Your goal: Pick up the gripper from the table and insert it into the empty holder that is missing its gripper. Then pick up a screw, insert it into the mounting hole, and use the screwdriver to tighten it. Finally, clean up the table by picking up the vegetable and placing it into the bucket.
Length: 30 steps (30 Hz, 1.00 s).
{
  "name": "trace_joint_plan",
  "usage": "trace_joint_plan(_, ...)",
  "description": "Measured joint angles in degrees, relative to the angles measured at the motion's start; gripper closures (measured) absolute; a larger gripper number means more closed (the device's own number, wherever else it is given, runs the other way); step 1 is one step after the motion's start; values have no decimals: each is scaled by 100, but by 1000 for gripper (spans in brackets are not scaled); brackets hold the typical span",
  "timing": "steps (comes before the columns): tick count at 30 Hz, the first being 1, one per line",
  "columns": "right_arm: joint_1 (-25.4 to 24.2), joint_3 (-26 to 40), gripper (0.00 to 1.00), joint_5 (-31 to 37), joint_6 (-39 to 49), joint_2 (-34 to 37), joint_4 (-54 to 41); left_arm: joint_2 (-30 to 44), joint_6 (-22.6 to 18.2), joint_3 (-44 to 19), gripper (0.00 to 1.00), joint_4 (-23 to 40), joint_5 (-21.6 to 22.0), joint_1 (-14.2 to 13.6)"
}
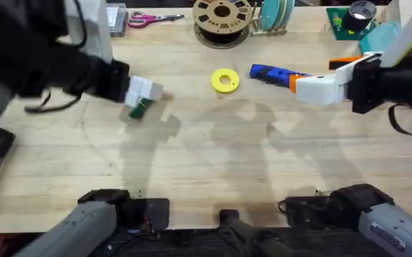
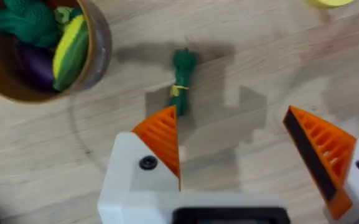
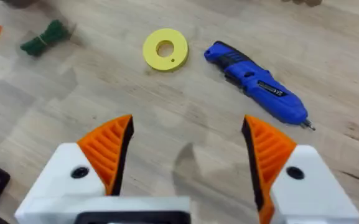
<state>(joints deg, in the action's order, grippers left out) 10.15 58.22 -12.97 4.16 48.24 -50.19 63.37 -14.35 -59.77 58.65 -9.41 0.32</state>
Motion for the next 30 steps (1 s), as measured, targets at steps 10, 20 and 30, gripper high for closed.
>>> trace_joint_plan(10, 0, 0, 6, 0, 15, 1, 0, 2039, -807, -295, 15, -297, 446, 0)
trace_joint_plan(20, 0, 0, 6, 0, 15, 0, 0, 3377, -1075, -295, 11, -728, 903, 0)
trace_joint_plan(30, 0, 0, 6, 0, 15, 1, 0, 3534, -1099, -295, 752, -790, 921, 0)
